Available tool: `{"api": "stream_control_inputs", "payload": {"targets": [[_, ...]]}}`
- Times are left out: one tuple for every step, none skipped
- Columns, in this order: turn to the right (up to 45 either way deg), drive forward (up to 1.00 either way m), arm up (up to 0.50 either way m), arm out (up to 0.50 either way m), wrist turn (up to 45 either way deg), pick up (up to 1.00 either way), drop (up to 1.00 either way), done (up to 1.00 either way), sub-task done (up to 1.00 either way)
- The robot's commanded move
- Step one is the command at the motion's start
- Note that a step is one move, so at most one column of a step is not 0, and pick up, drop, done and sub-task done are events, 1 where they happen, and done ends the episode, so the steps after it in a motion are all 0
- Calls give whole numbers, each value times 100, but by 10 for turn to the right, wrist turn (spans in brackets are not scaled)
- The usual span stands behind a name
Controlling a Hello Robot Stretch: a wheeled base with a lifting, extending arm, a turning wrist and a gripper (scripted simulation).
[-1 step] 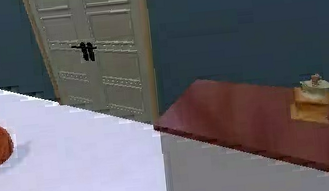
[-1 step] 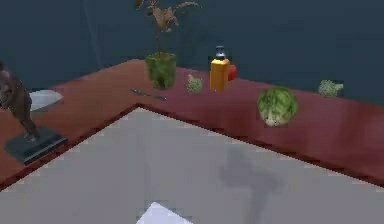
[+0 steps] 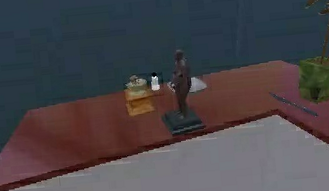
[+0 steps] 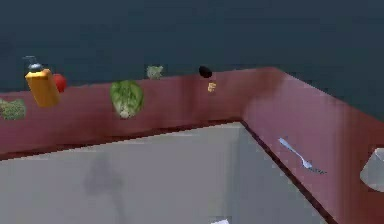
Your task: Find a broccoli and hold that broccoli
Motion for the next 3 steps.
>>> {"api": "stream_control_inputs", "payload": {"targets": [[450,0,0,0,0,0,0,0,0],[270,0,0,0,0,0,0,0,0],[0,30,0,0,0,0,0,0,0]]}}
